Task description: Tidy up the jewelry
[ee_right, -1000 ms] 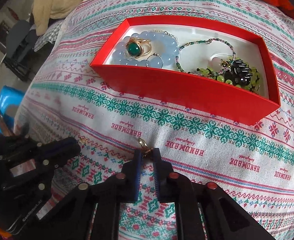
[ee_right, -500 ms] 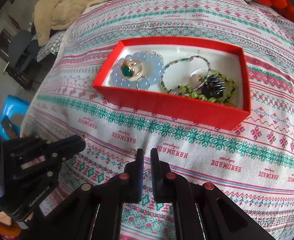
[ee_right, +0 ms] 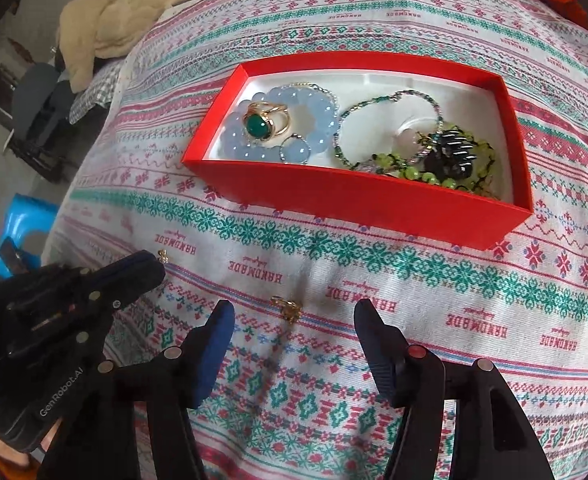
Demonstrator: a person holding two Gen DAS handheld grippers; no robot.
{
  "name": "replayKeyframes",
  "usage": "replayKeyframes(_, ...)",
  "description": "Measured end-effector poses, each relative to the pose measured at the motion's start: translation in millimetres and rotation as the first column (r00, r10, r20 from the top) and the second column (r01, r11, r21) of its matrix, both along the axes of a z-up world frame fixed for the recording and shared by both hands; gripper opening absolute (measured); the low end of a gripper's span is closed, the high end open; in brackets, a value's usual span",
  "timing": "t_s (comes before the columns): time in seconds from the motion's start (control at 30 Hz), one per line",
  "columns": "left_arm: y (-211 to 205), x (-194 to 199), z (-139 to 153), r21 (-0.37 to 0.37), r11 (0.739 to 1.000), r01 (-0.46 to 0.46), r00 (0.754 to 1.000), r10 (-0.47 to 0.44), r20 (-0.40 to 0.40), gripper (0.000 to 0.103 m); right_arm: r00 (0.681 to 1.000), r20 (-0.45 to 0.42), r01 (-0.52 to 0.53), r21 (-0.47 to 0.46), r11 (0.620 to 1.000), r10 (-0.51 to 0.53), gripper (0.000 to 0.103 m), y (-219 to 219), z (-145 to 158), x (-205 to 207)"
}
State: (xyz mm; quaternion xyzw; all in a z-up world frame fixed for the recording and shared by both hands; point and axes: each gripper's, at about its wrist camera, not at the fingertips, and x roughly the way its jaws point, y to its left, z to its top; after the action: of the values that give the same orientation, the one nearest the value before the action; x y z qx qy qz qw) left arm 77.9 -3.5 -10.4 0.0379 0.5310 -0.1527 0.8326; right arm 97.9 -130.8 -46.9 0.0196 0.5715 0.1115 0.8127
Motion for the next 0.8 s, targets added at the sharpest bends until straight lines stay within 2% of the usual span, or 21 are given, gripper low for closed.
replayKeyframes(0.13, 4.8, 0.6, -0.8, 0.001, 1.000, -0.013, 1.000, 0.013, -0.004, 0.005, 1.000, -0.006, -0.016, -0.018, 1.000, 0.016, 0.059, 8.6, -6.2, 2.5)
replayKeyframes(0.23, 5.9, 0.4, -0.4, -0.001, 1.000, -0.020, 1.000, 0.020, -0.005, 0.005, 0.999, -0.006, -0.032, -0.060, 0.998, 0.032, 0.038, 17.1, -12.2, 5.0)
replayKeyframes(0.27, 6.8, 0.3, 0.0, -0.002, 1.000, -0.022, 1.000, 0.022, -0.004, 0.005, 0.999, -0.001, -0.043, -0.078, 0.996, 0.043, 0.024, 19.3, -12.9, 5.0)
replayKeyframes(0.3, 7.4, 0.0, 0.5, -0.004, 1.000, -0.023, 1.000, 0.023, -0.003, 0.005, 0.999, 0.002, -0.051, -0.092, 0.994, 0.051, 0.015, 20.2, -13.1, 5.3)
replayKeyframes(0.53, 7.0, 8.6, 9.4, -0.051, 0.998, -0.042, 0.999, 0.043, 0.014, 0.005, 1.000, 0.022, -0.017, -0.026, 1.000, 0.018, 0.015, -0.4, 5.7, 4.0)
replayKeyframes(0.8, -16.7, 28.3, 31.1, -0.151, 0.988, -0.009, 0.996, 0.022, 0.084, 0.005, 0.987, 0.137, 0.085, 0.024, 0.996, -0.087, 0.015, -40.2, 48.4, 8.8)
